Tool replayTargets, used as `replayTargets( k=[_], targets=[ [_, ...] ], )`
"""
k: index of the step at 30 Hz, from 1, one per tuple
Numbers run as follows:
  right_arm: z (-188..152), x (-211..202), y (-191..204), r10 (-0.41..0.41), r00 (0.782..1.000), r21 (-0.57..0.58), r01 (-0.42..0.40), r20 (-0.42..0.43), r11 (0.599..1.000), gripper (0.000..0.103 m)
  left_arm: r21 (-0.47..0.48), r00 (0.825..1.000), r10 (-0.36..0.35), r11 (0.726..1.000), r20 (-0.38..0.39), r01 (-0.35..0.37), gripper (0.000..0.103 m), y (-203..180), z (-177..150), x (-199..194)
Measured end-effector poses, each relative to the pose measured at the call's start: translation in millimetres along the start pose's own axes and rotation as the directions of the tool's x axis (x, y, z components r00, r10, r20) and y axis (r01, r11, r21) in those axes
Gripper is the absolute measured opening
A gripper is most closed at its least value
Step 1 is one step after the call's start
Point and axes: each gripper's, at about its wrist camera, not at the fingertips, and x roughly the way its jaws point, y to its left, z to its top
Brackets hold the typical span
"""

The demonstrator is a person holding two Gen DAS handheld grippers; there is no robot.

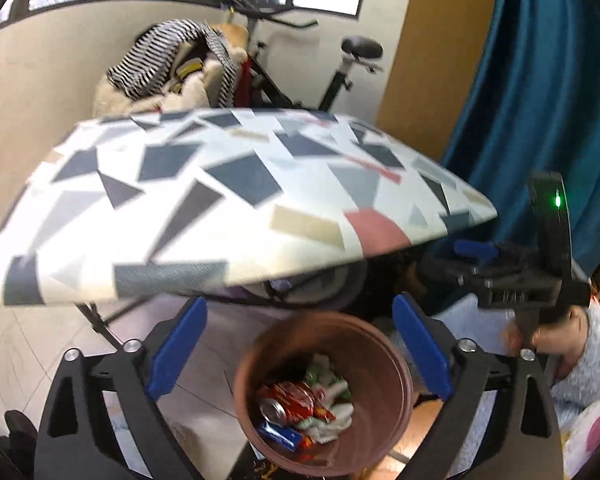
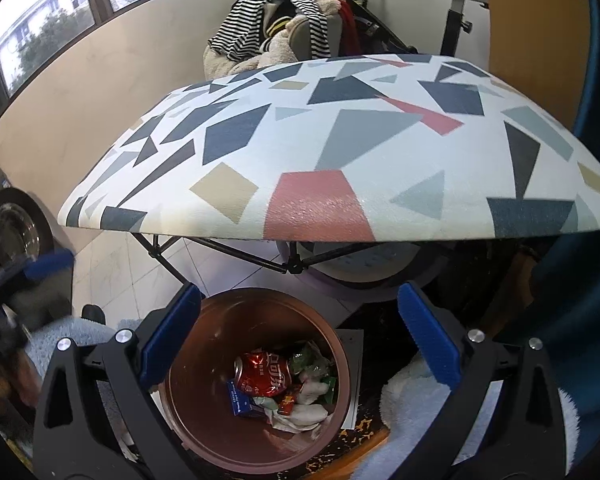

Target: Collect trash

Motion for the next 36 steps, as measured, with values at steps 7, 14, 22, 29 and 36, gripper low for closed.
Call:
replayTargets(
  k=[7, 14, 22, 29, 36],
  targets=[
    [23.9, -19.8, 15.0, -0.047, 0.998, -0.087, 0.05, 0.042, 0.995, 0.097, 0.014, 0.992, 0.052, 0.998, 0.116, -0.054, 0.097, 1.6, 42.7, -39.8],
    [57.3, -58.8, 25.8, -0.047, 0.991, -0.098, 0.06, 0.127, 0.993, 0.097, 0.002, 0.964, 0.097, 0.995, 0.247, -0.1, 0.097, -2.9, 84.4, -85.8],
    [102.6, -101.4, 27.9, -0.021, 0.98, -0.124, 0.046, 0.196, 0.991, 0.097, -0.021, 0.951, 0.127, 0.992, 0.282, -0.126, 0.097, -8.1, 116.2, -114.5],
    [124.3, -127.7, 33.8, -0.004, 0.972, -0.139, 0.038, 0.234, 0.99, 0.097, -0.078, 0.954, 0.122, 0.991, 0.275, -0.104, 0.097, 1.5, 125.2, -117.5],
    [132.9, -141.2, 42.4, -0.002, 0.969, -0.147, 0.04, 0.247, 0.988, 0.097, -0.06, 0.94, 0.192, 0.981, 0.283, -0.183, 0.097, -2.5, 126.0, -117.9]
  ],
)
